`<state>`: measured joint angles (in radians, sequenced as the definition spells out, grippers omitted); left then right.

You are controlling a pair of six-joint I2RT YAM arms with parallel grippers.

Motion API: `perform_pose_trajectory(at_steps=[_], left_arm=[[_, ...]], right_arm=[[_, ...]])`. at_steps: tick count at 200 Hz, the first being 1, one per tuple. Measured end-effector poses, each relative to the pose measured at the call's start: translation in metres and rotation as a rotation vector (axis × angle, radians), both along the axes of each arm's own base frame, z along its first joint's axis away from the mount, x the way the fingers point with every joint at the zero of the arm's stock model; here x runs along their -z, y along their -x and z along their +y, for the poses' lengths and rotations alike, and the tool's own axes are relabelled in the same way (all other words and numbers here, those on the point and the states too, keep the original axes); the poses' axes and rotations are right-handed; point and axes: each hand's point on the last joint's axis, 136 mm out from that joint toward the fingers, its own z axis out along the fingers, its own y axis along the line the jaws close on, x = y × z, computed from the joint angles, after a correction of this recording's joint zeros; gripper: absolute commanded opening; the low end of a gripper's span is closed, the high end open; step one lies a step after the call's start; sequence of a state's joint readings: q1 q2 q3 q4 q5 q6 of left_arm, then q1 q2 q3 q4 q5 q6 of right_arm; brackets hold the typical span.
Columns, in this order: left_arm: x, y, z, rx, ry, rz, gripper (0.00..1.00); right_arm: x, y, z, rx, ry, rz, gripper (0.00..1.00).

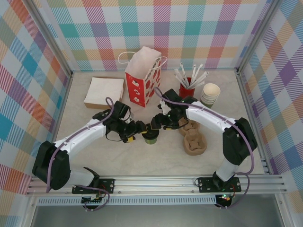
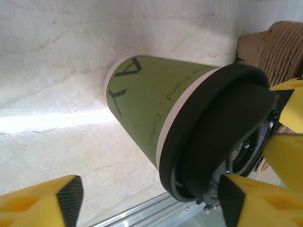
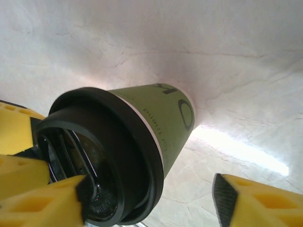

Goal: Pack the takeout coffee

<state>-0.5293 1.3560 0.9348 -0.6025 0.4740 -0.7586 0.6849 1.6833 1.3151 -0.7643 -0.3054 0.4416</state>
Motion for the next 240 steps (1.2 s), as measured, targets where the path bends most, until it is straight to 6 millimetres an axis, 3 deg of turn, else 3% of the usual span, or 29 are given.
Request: perform_pose_trajectory(at_steps=[23,42,64,116,142,177,240], left_arm=[[-0.024,-0.016,0.005,-0.018,-0.028,-0.063,0.87],[-0.045,-0.030,0.018,-0.055,-0.046,-0.140,0.91],[-0.064,-0.035,0.047,-0.146,-0.088,-0.217,0.97],[-0.100,-0.025,0.107,-0.329,-0.204,-0.414,1.00],[-0.105,-0.020,0.122,-0.379,-0.241,-0.455,1.00],[-0.106,-0.020,0.130,-0.405,-0.266,-0.471,1.00],[-0.097,-0.018,0.131,-0.411,-0.273,-0.445,1.00]], right_arm=[[-0.008,-0.004,0.000,-0.023,0.035,-0.061,1.00],[-0.013,0.000,-0.002,-0.042,0.066,-0.102,1.00],[-0.018,0.006,-0.001,-0.080,0.107,-0.140,1.00],[-0.034,0.025,0.028,-0.234,0.195,-0.227,1.00],[-0.025,0.029,0.040,-0.297,0.255,-0.227,1.00],[-0.008,0.026,0.040,-0.337,0.352,-0.215,1.00],[-0.010,0.024,0.033,-0.358,0.399,-0.230,1.00]])
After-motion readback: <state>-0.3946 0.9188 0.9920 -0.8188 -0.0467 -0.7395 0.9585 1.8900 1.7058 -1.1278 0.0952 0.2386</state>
